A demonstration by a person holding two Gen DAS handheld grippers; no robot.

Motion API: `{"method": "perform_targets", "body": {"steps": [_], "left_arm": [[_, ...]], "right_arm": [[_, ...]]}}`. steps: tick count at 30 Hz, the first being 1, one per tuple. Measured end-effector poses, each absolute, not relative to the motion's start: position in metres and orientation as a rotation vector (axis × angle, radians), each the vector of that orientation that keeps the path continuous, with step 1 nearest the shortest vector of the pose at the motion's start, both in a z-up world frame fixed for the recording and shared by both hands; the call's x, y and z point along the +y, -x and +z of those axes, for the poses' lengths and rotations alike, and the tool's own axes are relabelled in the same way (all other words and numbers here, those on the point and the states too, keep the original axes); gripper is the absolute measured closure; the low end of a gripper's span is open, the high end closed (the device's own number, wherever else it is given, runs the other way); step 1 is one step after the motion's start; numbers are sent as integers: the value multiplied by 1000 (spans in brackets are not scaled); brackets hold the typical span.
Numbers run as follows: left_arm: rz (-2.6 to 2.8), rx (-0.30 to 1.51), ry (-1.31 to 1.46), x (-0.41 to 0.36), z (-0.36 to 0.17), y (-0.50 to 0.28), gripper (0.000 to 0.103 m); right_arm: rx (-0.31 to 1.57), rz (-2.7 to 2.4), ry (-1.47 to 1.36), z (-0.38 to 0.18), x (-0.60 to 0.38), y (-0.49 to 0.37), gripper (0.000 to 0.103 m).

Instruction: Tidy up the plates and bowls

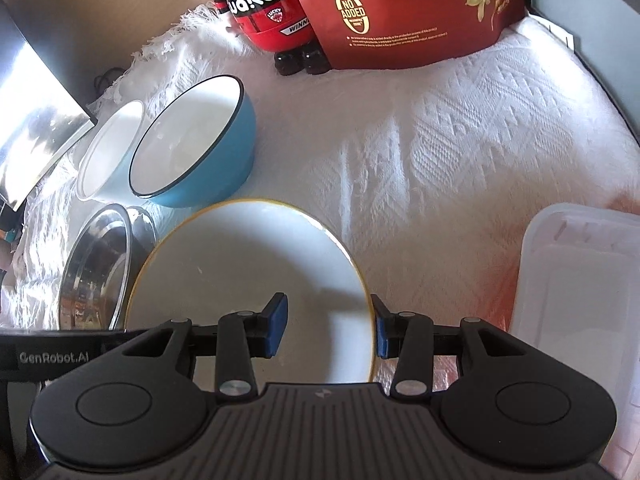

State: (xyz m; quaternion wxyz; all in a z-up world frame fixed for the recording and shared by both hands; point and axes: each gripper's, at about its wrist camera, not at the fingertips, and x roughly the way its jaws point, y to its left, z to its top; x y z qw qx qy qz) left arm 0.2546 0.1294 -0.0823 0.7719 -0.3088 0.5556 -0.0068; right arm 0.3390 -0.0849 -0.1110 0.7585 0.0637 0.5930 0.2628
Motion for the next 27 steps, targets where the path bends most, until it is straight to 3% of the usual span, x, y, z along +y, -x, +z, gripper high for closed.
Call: {"method": "perform_targets", "body": {"steps": [10, 17, 27], "left_arm": [[-58, 1204, 682, 142, -78, -260, 71], [-122, 1203, 684, 152, -79, -271, 74], [-141, 1056, 768, 209, -45, -250, 75]], "right_arm": [[1296, 501, -141, -105, -75, -341, 57], [1307, 407, -116, -102, -69, -339, 57], [1230, 311, -66, -64, -64, -333, 57]]}}
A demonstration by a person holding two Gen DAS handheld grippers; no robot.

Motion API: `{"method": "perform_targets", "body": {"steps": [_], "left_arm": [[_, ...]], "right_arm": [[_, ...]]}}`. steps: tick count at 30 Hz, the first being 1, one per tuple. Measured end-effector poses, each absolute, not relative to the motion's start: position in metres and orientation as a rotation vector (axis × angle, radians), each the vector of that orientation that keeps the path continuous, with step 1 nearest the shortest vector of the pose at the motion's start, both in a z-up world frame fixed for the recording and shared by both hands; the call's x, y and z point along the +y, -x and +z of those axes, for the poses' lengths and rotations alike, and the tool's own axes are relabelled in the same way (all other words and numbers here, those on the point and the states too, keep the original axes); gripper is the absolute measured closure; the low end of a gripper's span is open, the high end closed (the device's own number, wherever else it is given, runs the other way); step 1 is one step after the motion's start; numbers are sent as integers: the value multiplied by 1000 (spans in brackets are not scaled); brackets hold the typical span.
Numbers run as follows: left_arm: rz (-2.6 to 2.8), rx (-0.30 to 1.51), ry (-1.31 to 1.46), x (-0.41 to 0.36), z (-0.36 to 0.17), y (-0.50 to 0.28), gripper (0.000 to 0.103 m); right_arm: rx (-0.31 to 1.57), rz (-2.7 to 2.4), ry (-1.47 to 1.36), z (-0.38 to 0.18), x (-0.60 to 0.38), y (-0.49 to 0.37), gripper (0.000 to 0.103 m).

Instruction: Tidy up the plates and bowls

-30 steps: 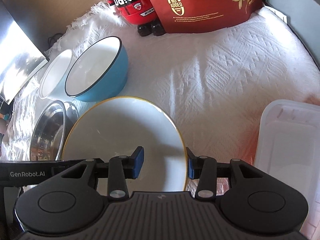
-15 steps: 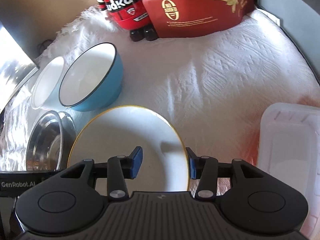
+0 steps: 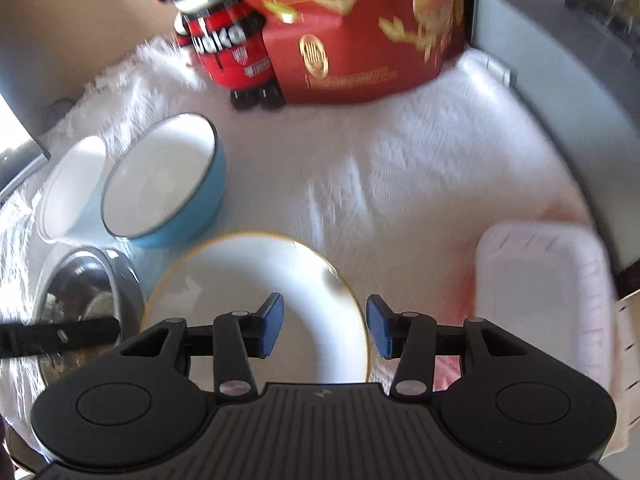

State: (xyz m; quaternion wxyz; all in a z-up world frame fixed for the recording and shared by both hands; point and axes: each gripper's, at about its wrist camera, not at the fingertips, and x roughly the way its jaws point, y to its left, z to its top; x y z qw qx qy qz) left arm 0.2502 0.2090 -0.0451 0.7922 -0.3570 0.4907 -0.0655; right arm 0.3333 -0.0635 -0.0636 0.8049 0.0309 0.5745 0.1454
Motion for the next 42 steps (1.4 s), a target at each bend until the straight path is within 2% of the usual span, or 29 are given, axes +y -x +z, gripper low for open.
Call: {"method": "perform_targets", "body": {"steps": [5, 10, 21, 26, 28, 33, 42], "left_arm": [[43, 1000, 843, 254, -40, -263, 74], [118, 995, 764, 263, -40, -302, 74], [250, 1100, 664, 248, -72, -344, 74], [246, 1134, 672, 244, -84, -358, 79], [259, 1149, 647, 241, -87, -363, 80], [241, 1174, 633, 229, -83, -371, 75], [77, 1214, 642, 184, -89, -399, 75]], "right_arm": [[1182, 349, -49, -32, -53, -348, 57], [1176, 447, -43, -24, -26, -382, 57], [1300, 570, -41, -89, 37, -452, 57], [1390, 614, -43, -128, 60, -468, 56], [1426, 650, -60, -138, 64, -469, 59], [1434, 671, -66, -133, 57, -463, 61], [1385, 536, -88, -113, -5, -468, 61]]}}
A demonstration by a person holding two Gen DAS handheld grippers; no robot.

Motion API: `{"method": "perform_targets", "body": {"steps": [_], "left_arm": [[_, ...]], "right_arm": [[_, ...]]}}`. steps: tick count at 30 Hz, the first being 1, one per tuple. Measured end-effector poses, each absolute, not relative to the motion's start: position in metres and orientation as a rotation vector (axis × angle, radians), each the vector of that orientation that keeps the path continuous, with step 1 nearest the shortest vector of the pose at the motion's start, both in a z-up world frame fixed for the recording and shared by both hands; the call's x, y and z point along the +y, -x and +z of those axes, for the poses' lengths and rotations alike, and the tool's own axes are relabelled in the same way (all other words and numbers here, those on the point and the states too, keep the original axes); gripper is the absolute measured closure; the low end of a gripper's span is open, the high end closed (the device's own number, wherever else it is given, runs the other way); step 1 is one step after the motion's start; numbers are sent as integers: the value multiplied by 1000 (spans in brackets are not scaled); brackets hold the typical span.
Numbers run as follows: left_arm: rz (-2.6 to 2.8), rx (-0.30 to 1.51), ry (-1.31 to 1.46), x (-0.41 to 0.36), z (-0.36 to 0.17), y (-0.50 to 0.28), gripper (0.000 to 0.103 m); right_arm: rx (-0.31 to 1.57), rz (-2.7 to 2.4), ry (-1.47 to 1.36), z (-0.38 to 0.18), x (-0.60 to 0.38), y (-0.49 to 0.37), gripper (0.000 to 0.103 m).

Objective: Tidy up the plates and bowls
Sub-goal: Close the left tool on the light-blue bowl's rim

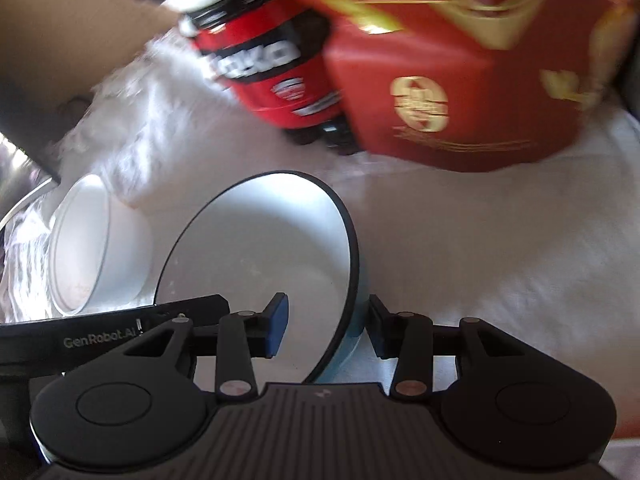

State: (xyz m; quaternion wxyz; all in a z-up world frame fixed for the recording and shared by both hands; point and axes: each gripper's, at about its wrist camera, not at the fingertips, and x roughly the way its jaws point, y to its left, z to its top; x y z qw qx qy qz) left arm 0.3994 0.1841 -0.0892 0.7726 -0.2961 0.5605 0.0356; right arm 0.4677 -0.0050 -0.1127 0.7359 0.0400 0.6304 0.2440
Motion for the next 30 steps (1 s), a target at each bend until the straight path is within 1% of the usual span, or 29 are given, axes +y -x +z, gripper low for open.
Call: {"method": "perform_targets", "body": {"steps": [7, 12, 14, 16, 30], "left_arm": [[23, 1219, 618, 168, -97, -415, 75], [4, 1256, 648, 170, -111, -422, 76], [-1, 1259, 657, 171, -115, -425, 77], [-5, 1266, 675, 172, -118, -426, 77], [12, 1276, 743, 177, -125, -431, 77]], "right_arm": [[1429, 479, -162, -133, -34, -480, 61], [1438, 488, -156, -143, -26, -482, 59], [1440, 498, -160, -146, -23, -483, 55], [1439, 516, -149, -148, -20, -485, 54], [1423, 545, -130, -149, -21, -488, 57]]}}
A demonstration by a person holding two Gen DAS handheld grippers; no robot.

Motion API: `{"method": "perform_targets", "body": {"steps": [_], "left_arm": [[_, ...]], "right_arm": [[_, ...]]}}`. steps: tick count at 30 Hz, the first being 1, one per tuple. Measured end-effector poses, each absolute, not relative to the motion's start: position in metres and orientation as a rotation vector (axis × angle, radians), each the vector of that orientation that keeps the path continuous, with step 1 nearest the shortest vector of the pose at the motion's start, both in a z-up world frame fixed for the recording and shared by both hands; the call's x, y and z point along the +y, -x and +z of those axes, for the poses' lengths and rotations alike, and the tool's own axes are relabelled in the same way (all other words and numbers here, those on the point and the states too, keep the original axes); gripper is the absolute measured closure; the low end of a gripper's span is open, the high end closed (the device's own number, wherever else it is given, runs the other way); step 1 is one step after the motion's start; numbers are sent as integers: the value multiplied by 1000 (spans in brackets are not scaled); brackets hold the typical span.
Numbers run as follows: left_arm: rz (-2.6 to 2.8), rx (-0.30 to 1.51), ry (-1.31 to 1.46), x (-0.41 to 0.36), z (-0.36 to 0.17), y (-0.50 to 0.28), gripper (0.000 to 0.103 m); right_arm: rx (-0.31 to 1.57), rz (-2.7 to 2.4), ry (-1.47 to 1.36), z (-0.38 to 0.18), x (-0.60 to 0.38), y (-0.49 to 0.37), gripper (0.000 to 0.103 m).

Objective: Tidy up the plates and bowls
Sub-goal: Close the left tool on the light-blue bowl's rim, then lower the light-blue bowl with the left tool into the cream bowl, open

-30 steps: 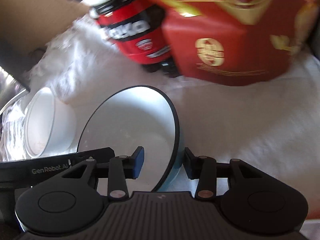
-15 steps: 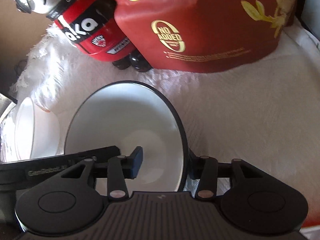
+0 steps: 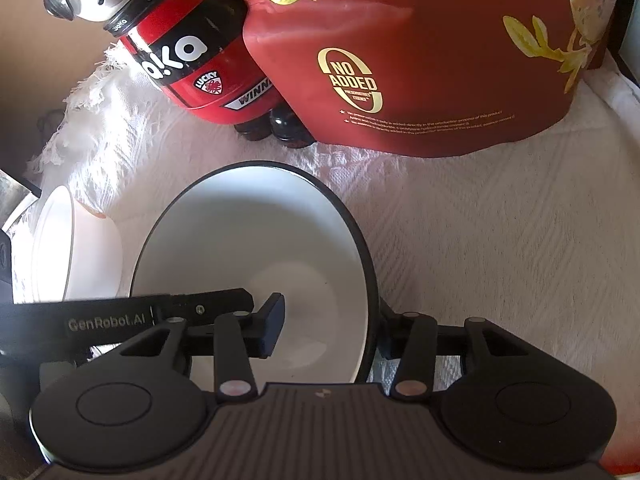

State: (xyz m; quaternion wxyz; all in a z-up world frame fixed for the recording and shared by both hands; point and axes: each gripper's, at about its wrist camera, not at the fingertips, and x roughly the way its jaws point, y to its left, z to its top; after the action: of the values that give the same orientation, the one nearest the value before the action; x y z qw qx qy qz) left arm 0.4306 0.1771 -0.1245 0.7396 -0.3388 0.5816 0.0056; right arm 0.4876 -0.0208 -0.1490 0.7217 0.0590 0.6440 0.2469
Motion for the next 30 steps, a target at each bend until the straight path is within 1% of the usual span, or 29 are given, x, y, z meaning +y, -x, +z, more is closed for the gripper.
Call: {"method": "perform_targets", "body": {"steps": [2, 6, 13, 19, 25, 30], "left_arm": [[11, 1272, 735, 177, -123, -431, 77], [-6, 1233, 633, 168, -109, -429, 77], [-31, 1179, 603, 164, -81, -421, 77], [-21, 1140, 589, 162, -52, -411, 77], [-58, 1137, 553, 154, -13, -379, 74], [-133, 1185, 548, 140, -12, -342, 74]], "right_arm": [[1421, 541, -127, -148, -21, -487, 58], [1405, 545, -125, -142, -22, -484, 59], [1344, 544, -109, -118, -26, -478, 59], [1291, 551, -168, -93, -35, -471, 59], [1233, 579, -182, -53, -43, -447, 59], [1244, 547, -190, -34, -59, -409, 59]]}}
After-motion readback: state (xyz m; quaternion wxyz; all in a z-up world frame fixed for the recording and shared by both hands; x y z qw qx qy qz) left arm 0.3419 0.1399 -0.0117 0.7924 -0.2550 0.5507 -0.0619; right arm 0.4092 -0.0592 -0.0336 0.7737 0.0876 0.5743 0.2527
